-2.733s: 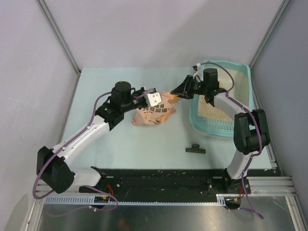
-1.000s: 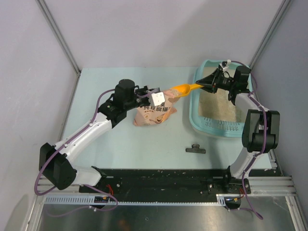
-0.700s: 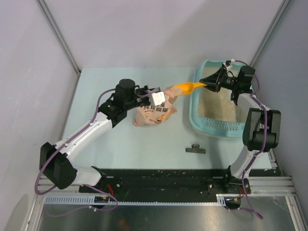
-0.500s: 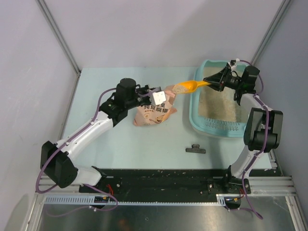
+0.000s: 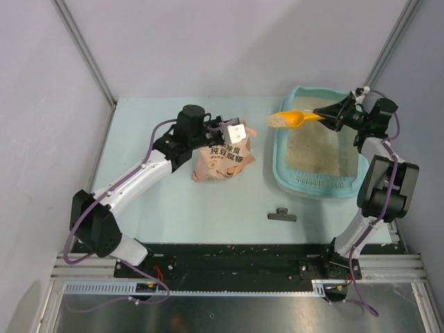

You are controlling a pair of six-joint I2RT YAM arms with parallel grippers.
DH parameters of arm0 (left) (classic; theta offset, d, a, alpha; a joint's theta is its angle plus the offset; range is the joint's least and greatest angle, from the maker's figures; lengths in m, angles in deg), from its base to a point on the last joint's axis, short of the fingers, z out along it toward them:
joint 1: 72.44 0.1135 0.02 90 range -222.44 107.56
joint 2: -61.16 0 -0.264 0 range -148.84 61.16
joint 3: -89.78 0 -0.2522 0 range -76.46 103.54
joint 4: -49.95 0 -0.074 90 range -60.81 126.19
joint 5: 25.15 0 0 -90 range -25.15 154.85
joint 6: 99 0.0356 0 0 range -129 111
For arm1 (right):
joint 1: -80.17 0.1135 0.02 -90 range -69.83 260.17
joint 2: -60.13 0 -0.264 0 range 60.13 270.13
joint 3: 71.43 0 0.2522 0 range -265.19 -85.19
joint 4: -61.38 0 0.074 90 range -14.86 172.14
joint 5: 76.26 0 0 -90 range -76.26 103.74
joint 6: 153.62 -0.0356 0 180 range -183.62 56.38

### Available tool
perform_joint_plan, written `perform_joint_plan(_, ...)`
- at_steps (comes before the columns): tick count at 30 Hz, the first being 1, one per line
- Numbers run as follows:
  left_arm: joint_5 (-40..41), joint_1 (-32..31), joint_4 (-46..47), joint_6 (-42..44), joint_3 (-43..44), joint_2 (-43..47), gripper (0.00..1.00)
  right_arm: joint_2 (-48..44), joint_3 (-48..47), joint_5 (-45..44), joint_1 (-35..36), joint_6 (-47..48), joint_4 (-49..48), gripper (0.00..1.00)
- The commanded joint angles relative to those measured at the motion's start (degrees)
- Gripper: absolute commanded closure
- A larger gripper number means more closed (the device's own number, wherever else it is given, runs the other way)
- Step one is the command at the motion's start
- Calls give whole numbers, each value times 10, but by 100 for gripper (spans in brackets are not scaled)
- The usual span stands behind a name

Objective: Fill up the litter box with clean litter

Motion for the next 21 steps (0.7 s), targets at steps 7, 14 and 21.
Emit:
perform_joint_plan(7, -48, -11, 91, -5, 69, -6, 100, -51, 6, -2, -106, -2, -17, 100)
perform_joint_plan(14, -58, -12, 91, -4, 62, 2, 100, -61, 21, -37, -176, 43, 18, 100)
perform_joint_plan(21, -61, -12, 91, -3, 50, 19, 100, -111, 22, -177, -187, 225, 200, 100)
